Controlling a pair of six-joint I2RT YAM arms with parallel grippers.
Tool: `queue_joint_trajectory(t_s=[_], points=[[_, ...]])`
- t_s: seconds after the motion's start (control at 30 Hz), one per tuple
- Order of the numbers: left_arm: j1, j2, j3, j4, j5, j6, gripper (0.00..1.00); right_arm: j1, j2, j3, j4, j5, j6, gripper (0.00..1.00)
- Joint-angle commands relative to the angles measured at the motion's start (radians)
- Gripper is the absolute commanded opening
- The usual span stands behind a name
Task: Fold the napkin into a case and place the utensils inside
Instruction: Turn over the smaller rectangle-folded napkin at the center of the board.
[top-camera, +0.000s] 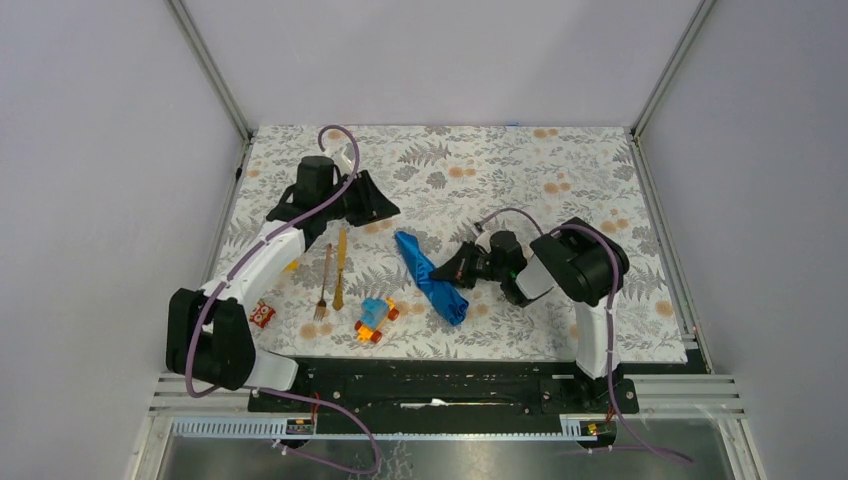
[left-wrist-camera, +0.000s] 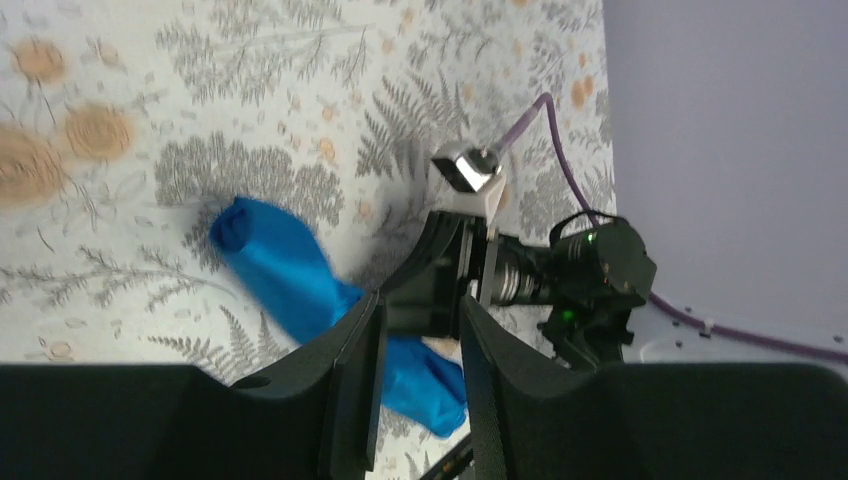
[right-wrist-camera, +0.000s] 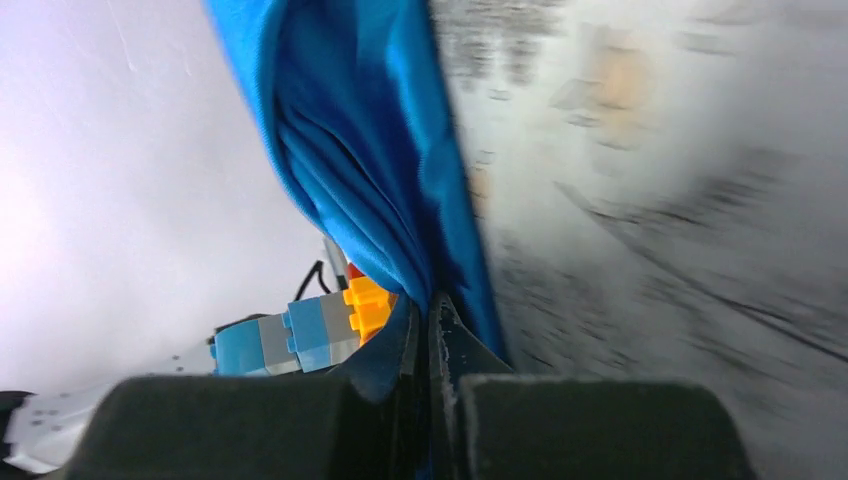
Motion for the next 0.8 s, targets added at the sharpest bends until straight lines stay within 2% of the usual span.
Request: queue_joint_trajectory(t_s=[0.0,0.13,0.27,0.4,0.43,0.53,0.57,0.67,0.77], points=[[-0.003,0.02,-0.05,0.098,0.075,-0.05,0.37,-0.087,0.038,-0.064,0.303,-0.105,0.155,0.0],[-0.02,0.055,-0.08,0.155,0.084,-0.071,0.36,-0.16,0.026,-0.111,0.255,-0.13,0.099,0.0],[-0.059,0.136,-0.068,0.201,0.1,-0.087,0.36,-0.227,0.006,-0.148,0.231,-0.149,0.055,0.06],[-0.121,0.242,-0.036,0.288,0.121,-0.13,0.36,-0.292,-0.006,-0.162,0.182,-0.177,0.016,0.18],[-0.133,0.274,-0.022,0.306,0.131,-0.143,0.36,-0.319,-0.025,-0.17,0.154,-0.178,-0.022,0.27],[-0.166,0.367,0.024,0.363,0.154,-0.177,0.35,-0.372,-0.141,-0.155,-0.157,-0.156,-0.195,0.45],[-0.175,0.396,0.041,0.383,0.159,-0.187,0.35,-0.381,-0.208,-0.135,-0.32,-0.127,-0.328,0.49],[-0.197,0.478,0.086,0.44,0.166,-0.218,0.33,-0.372,-0.408,-0.006,-0.923,0.104,-0.643,0.59],[-0.21,0.549,0.135,0.473,0.162,-0.233,0.31,-0.329,-0.556,0.069,-1.144,0.224,-0.752,0.62]])
